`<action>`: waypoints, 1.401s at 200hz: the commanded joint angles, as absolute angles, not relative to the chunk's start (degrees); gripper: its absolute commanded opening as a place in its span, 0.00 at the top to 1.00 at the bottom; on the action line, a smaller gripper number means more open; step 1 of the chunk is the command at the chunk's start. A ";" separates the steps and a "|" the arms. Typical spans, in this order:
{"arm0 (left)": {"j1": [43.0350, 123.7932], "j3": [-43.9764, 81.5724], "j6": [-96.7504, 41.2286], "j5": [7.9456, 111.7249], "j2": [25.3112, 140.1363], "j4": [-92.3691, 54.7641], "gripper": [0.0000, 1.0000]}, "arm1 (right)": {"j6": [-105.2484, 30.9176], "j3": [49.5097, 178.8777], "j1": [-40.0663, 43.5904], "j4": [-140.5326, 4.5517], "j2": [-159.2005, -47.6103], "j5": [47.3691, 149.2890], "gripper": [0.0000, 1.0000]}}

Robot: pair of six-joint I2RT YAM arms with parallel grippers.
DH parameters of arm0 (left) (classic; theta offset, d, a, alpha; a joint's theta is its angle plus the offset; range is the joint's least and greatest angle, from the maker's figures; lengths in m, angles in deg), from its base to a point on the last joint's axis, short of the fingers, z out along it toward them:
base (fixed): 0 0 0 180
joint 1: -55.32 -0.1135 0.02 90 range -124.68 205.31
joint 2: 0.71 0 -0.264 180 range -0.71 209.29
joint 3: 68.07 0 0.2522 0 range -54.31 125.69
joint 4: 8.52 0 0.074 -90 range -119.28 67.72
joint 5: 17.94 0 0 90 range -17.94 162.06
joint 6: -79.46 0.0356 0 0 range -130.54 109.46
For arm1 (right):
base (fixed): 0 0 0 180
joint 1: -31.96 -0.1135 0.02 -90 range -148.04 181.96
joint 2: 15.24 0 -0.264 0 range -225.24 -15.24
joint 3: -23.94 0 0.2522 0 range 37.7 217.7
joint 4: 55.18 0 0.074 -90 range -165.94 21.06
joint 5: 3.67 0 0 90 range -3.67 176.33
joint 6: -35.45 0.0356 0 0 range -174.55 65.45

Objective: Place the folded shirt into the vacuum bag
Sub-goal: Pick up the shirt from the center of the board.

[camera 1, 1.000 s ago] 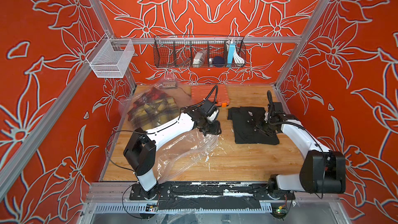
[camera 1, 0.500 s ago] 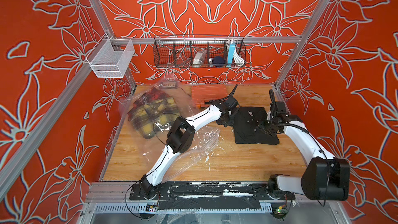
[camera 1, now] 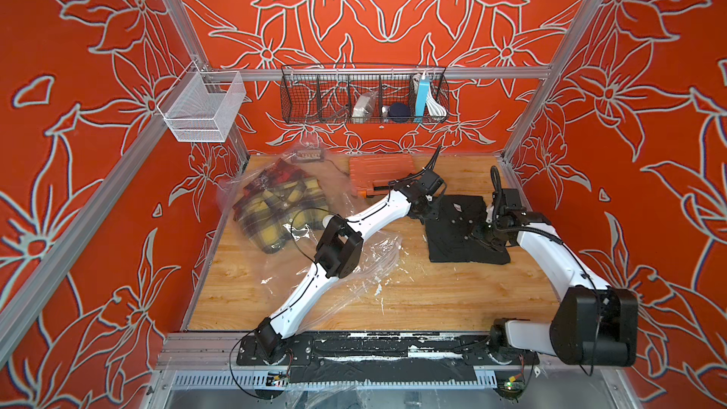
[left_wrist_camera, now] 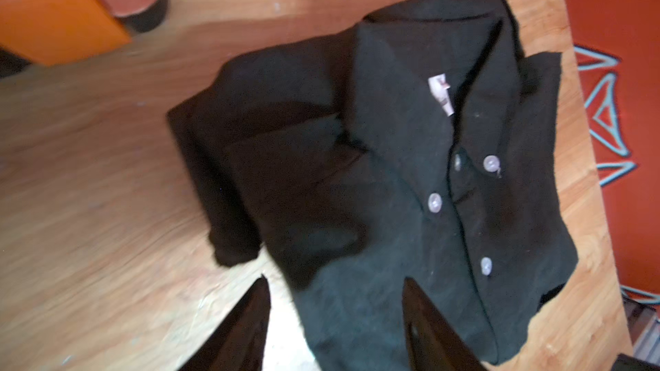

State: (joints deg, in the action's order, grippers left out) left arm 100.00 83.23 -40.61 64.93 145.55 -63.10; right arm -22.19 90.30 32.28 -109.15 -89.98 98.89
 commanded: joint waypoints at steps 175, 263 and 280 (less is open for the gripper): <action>96.33 78.76 -41.29 55.27 143.84 -61.61 0.99 | -20.71 90.92 36.19 -109.34 -88.04 98.28 0.53; 93.99 70.08 -40.65 53.77 141.28 -60.19 0.97 | -26.66 94.72 37.41 -110.31 -96.34 87.60 0.14; 93.82 66.95 -39.98 54.95 138.65 -60.43 0.92 | -27.39 95.84 37.57 -110.86 -100.25 89.81 0.12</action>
State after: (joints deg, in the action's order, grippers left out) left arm 93.51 70.07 -41.37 54.24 143.36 -57.70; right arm -24.79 93.76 37.07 -109.50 -95.77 89.73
